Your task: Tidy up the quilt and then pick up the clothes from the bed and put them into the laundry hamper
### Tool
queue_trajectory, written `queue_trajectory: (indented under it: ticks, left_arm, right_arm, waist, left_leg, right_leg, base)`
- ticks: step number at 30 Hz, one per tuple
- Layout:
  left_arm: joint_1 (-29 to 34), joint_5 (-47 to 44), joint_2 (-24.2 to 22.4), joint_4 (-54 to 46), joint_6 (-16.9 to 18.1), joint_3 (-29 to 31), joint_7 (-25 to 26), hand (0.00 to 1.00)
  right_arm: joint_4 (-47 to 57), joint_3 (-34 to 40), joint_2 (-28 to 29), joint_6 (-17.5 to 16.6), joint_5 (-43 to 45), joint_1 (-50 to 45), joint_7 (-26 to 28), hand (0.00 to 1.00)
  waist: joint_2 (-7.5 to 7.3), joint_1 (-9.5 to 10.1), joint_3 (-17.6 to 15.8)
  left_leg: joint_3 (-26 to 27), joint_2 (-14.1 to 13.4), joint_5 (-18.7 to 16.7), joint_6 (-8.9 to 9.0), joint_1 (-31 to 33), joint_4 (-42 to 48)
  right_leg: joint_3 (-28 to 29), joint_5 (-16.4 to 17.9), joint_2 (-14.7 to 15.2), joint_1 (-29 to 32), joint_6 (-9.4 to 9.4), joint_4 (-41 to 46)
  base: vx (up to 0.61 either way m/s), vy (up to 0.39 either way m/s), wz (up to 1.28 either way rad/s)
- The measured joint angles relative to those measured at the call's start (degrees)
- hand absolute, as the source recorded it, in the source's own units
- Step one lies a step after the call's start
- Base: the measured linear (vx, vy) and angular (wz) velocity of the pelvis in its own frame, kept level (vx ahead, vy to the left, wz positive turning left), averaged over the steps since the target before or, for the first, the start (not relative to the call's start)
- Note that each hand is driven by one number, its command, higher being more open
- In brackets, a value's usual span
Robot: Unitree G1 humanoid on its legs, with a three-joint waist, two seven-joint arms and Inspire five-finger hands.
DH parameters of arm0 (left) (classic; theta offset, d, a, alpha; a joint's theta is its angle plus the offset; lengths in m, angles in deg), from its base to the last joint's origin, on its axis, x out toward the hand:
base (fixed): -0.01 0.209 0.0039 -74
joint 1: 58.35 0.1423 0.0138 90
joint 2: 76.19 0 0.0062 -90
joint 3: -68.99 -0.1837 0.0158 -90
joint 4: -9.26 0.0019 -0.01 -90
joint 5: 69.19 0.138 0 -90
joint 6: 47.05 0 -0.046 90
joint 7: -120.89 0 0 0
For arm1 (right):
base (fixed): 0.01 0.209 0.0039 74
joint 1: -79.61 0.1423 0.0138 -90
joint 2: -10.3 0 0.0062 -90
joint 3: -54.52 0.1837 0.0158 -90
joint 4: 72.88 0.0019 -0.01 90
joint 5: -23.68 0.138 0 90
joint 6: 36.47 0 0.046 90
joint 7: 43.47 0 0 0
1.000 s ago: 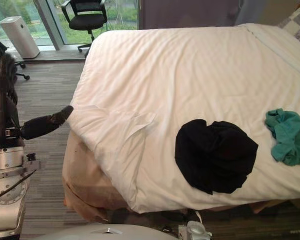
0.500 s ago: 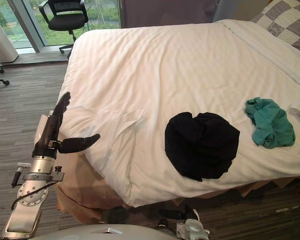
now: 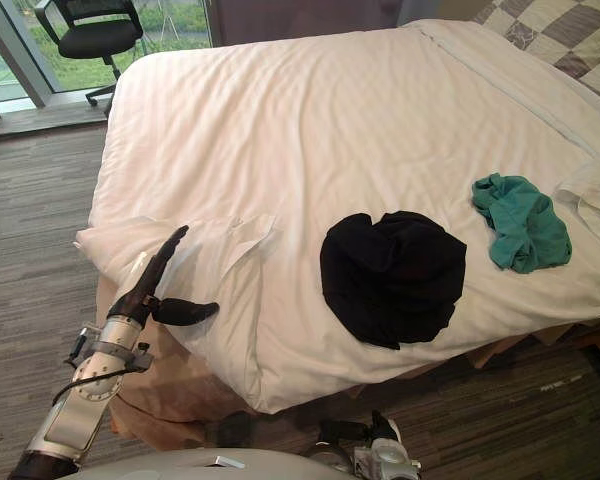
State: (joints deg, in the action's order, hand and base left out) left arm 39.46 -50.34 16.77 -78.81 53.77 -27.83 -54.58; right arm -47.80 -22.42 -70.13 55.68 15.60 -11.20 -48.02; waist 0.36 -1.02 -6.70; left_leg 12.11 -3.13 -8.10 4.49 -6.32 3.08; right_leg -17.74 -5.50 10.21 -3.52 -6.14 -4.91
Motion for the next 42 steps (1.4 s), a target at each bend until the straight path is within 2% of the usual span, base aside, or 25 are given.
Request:
queue_trajectory:
  ticks: [5, 6, 9, 16, 20, 24, 27, 31, 34, 37, 38, 41, 42]
  left_arm:
    - [-3.3, 2.43, 0.03, 3.42, -1.1, -2.1, 0.01, 1.0]
    - [-4.44, 3.72, 0.22, 4.83, -1.12, -2.69, 0.04, 0.0]
    - [-6.24, 6.56, 1.28, 8.58, -1.21, -3.96, 0.05, 0.0]
    - [-14.57, 8.75, 1.54, 19.57, -1.29, -4.63, 0.69, 0.0]
    - [-14.85, 8.51, 2.0, 20.38, -2.16, -4.57, 0.55, 0.0]
    - [-14.24, 8.19, 2.34, 20.27, -2.11, -3.72, 0.23, 0.0]
    - [-11.75, 6.22, 2.34, 18.01, -2.01, -1.96, -0.17, 0.0]
    - [-5.43, 0.26, 1.06, 13.11, -2.0, 1.28, -0.92, 0.0]
    - [-0.98, -3.18, -1.61, 10.96, -1.97, 4.04, -0.93, 0.0]
    - [3.93, -8.99, -6.28, 10.94, -1.46, 8.52, -0.76, 0.0]
    - [4.8, -10.84, -7.13, 11.13, -1.06, 9.46, -0.75, 1.0]
    - [7.32, -16.13, -12.08, 14.66, 0.95, 14.32, -0.75, 1.0]
    - [7.23, -16.5, -14.3, 16.29, 1.69, 16.26, -0.74, 1.0]
  right_arm:
    - [0.07, 1.2, 0.18, 0.39, 0.01, -0.17, -1.02, 1.0]
    - [0.07, 1.58, 0.31, 0.49, 0.0, -0.15, -1.03, 1.0]
    - [0.12, 2.19, 0.61, 0.84, -0.05, 0.12, -1.1, 1.0]
    - [0.17, 2.66, 0.54, 0.91, -0.45, 1.21, -1.11, 1.0]
    - [0.26, 2.43, 0.6, 0.88, -0.51, 2.27, -1.1, 1.0]
    - [0.65, 2.01, 0.6, 0.9, -0.7, 2.38, -1.06, 1.0]
    - [0.65, 1.56, 0.58, 0.94, -0.81, 2.3, -1.03, 1.0]
    - [0.65, 0.19, 0.5, 0.97, -2.46, 2.09, -0.95, 1.0]
    - [0.65, -0.15, 0.57, 0.96, -2.7, 2.17, -0.78, 1.0]
    - [0.65, -0.14, 0.57, 0.96, -2.77, 2.25, -0.46, 1.0]
    - [0.65, -0.12, 0.57, 0.96, -2.78, 2.23, -0.38, 1.0]
    - [0.92, -0.18, 0.11, 0.93, -2.79, 3.13, 0.3, 1.0]
    - [1.15, -0.22, -0.19, 0.94, -2.79, 3.13, 0.38, 1.0]
  waist:
    - [0.29, -1.3, -0.59]
    - [0.26, -1.62, -0.76]
    - [0.19, -2.43, -0.81]
    - [0.48, -2.58, -1.52]
    - [0.52, -3.63, -1.81]
    - [0.29, -3.8, -2.77]
    - [-0.04, -3.86, -2.94]
    - [-0.22, -3.79, -3.25]
    - [-0.44, -2.62, -3.43]
    - [-0.59, -0.81, -3.59]
    - [-0.55, -0.45, -3.63]
    - [0.42, 1.61, -4.24]
    - [0.7, 1.71, -4.56]
  left_leg:
    - [1.11, 0.55, 0.12, -0.21, 0.45, -0.86]
    - [1.22, 0.6, 0.12, -0.21, 0.4, -1.05]
    - [1.66, 0.61, 0.01, -0.32, 0.02, -1.36]
    - [1.79, 1.05, -0.16, -0.58, -0.23, -1.24]
    - [1.71, 1.51, -0.15, -0.7, -0.45, -1.17]
    - [1.52, 1.52, -0.2, -0.85, -1.4, -1.17]
    - [1.39, 1.51, -0.13, -0.95, -1.5, -1.17]
    - [0.01, 1.44, -0.08, -1.03, -2.3, -1.14]
    - [-0.95, 1.61, 0.05, -1.25, -2.27, -0.93]
    - [-1.85, 1.62, 0.05, -1.26, -2.23, -0.23]
    - [-1.86, 1.62, 0.06, -1.27, -2.19, -0.18]
    - [-2.51, 2.1, 0.01, -1.48, -0.97, 1.12]
    - [-3.39, 2.67, -0.39, -1.92, 0.86, 2.77]
  right_leg:
    - [0.98, -0.28, 0.54, 1.54, -0.43, 0.0]
    - [0.94, -0.33, 0.58, 1.61, -0.48, 0.0]
    - [0.89, -0.43, 0.64, 1.58, -0.54, 0.0]
    - [-0.13, -1.61, 0.76, 1.35, -0.53, -0.06]
    - [-0.43, -1.63, 1.23, 1.11, -0.56, -0.08]
    - [-0.89, -1.63, 1.24, 0.04, -0.56, -0.08]
    - [-1.0, -1.63, 1.24, -0.09, -0.57, -0.03]
    - [-2.58, -1.62, 1.26, -1.76, -0.58, 0.24]
    - [-3.68, -1.66, 1.58, -2.48, -0.63, 0.25]
    - [-4.34, -1.66, 1.66, -3.55, -0.63, 0.26]
    - [-4.34, -1.66, 1.67, -3.56, -0.63, 0.27]
    - [-5.62, -1.54, 2.7, -3.59, -0.77, 0.29]
    - [-7.29, -1.0, 3.65, -3.57, -1.5, 0.3]
  base:
    - [0.0, 0.022, -0.1]
    - [0.0, 0.0, 0.0]
    - [0.0, 0.005, -0.06]
    - [-0.03, -0.008, -0.01]
    - [-0.06, -0.022, -0.01]
    - [-0.05, -0.029, 0.01]
    - [-0.04, -0.028, 0.01]
    - [-0.02, -0.03, 0.16]
    - [-0.03, -0.022, 0.22]
    - [-0.05, -0.024, 0.17]
    - [-0.07, -0.025, 0.02]
    - [-0.08, -0.02, 0.16]
    - [-0.1, -0.028, 0.49]
